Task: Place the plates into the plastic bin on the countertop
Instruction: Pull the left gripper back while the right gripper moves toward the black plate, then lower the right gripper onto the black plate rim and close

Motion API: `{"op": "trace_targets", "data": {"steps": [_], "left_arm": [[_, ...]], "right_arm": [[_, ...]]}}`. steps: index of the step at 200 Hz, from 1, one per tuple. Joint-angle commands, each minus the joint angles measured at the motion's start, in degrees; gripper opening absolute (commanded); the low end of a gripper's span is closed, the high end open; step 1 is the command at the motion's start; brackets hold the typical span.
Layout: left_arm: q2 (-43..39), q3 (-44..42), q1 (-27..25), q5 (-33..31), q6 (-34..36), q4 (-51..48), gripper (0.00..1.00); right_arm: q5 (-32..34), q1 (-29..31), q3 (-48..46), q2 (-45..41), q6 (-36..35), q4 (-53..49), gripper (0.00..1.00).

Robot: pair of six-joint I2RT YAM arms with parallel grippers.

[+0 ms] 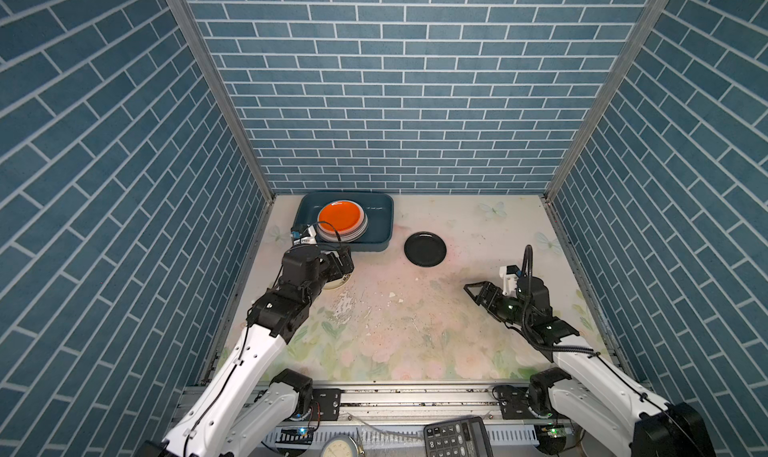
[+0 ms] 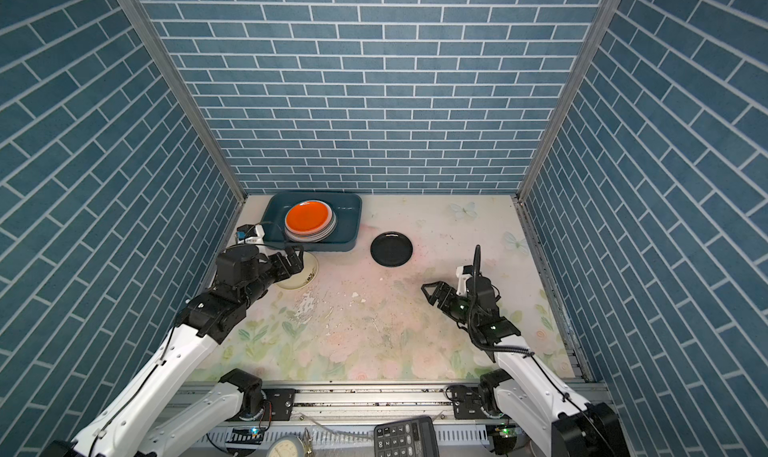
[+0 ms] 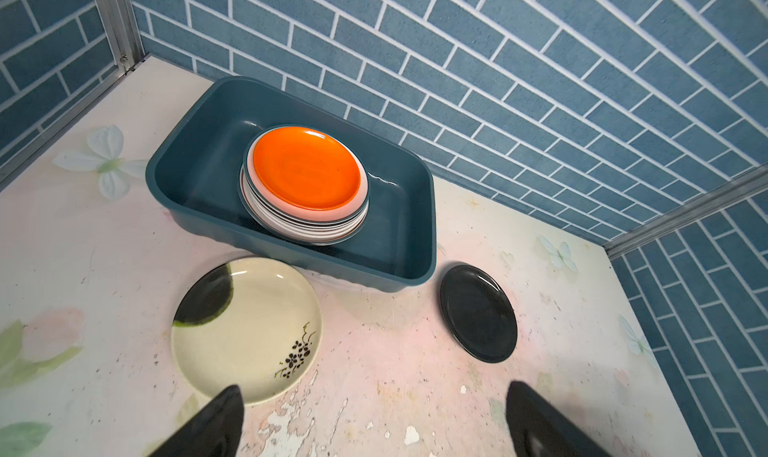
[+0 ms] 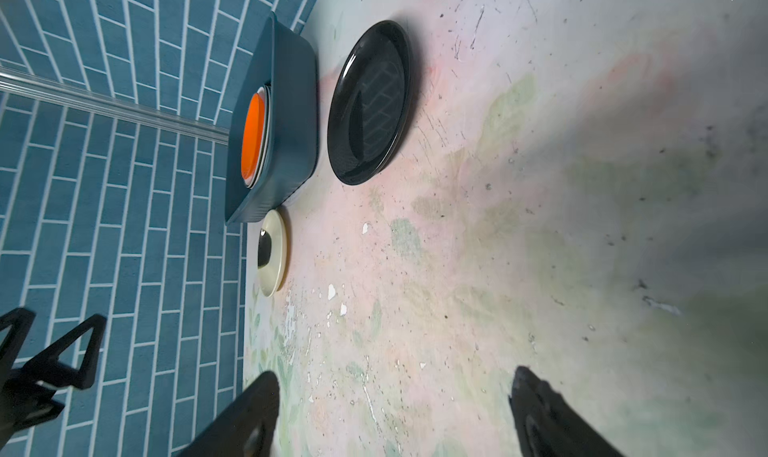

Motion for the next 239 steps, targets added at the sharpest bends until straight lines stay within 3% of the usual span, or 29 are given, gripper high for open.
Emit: {"op": "trace_targets", "data": {"steps": [1, 61, 131, 184, 239], "left_arm": [[-4.7, -2.6, -0.1, 0.9, -0.4, -6.3, 1.00], [-10.6, -5.9, -0.1, 2.4, -1.7, -7.7, 1.00], [-9.4, -5.1, 0.0, 5.5, -2.5, -7.0, 1.00], [-6.3, -4.9, 0.1, 5.5, -2.2, -6.4, 1.00], [-4.3, -5.4, 0.6, 5.7, -1.9, -5.7, 1.00]], "right_arm": [[-0.7, 0.2, 3.9, 6.3, -2.1, 4.4, 0.86], [-2.4, 0.3, 13.5, 29.2, -3.3, 16.0, 0.83], [-0.7, 0.2, 24.3, 49.8, -3.2, 24.5, 0.63], [-1.4, 0.0, 30.4, 58.6, -3.2, 25.6, 0.54], [0.0, -0.3, 33.2, 62.2, -4.4, 24.2, 0.42]]}}
